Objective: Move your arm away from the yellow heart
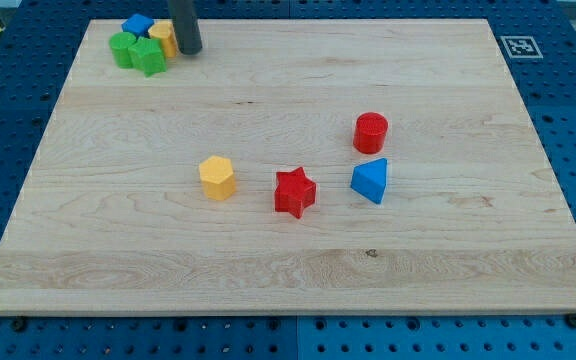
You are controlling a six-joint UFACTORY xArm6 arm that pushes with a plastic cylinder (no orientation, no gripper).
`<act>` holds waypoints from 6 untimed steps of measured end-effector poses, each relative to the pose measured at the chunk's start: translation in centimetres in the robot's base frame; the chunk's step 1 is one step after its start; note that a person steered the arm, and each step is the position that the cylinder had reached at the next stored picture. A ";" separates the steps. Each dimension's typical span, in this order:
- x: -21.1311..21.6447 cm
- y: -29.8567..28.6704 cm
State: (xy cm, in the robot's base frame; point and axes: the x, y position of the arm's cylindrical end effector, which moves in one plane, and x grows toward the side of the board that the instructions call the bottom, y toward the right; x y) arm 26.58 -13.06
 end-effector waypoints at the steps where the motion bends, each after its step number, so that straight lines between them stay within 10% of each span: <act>1: 0.4 5.8; 4: 14.1 31.1; 6: 18.4 28.2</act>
